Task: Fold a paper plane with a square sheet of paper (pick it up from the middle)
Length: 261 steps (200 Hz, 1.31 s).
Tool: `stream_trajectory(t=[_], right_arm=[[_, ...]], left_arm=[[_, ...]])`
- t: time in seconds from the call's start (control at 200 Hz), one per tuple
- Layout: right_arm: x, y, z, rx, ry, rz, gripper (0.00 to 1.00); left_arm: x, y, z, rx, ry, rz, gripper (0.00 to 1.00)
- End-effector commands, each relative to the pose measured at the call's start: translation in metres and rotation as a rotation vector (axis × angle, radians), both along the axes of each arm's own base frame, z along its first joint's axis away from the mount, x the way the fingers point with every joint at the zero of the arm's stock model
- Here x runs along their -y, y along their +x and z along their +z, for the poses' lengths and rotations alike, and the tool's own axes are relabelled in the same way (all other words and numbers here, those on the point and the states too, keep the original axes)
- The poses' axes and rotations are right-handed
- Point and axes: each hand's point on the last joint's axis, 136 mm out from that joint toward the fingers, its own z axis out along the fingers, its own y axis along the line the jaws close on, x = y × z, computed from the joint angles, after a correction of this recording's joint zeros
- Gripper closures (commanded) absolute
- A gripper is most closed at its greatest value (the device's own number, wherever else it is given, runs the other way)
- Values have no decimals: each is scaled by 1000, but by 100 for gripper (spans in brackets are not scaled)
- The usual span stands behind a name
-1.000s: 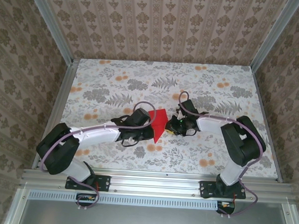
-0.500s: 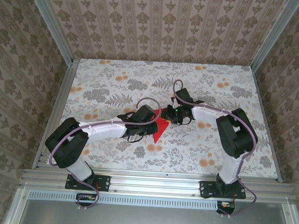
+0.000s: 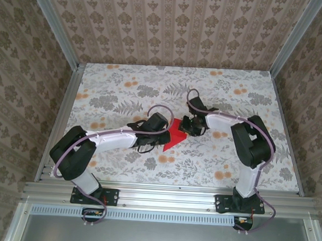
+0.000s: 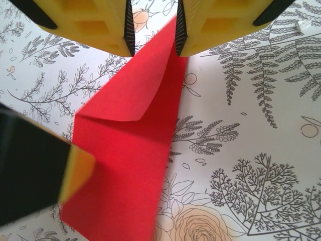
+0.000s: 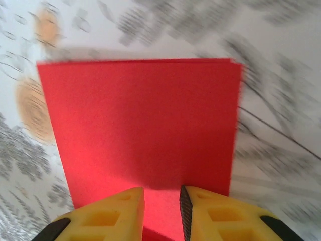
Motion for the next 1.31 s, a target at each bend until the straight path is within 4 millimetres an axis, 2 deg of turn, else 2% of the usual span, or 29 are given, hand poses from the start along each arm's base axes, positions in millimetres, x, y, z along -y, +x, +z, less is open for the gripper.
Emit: stream_trajectory(t=[0.0,0.135,0.26,0.44,0.465,0.485,0.53,0.71,0.885,0.975,1.245,1.3], right_arm=[[17,-16,8,-25,-17,-110,69],[12,-7,43,85,76,-112,59],[22,-8,66,152,109,-105,45],[50,-20,75,236,128,-107,28],[53,-23,71,232,125,-109,25],[57,-24,78,261,135,-115,24],[63,-28,78,276,136,-117,18],[70,-38,76,311,148,-98,3],[63,-44,71,305,193,-72,2],[57,-45,67,281,231,-57,3],[30,-51,58,205,379,-11,12],[25,-53,48,170,383,-4,13]], left_arm=[[5,-2,6,26,-20,-34,67],[11,-5,6,24,-31,-48,63],[10,-5,5,30,-17,-47,61],[11,-6,5,48,38,-61,58],[12,-6,5,49,46,-64,56],[14,-6,5,50,53,-69,55],[15,-6,3,48,69,-74,54],[23,2,1,56,89,-80,43],[27,8,-3,47,119,-91,44],[22,10,-7,39,144,-74,47],[6,14,-19,24,199,-31,62],[2,15,-22,22,215,-25,65]])
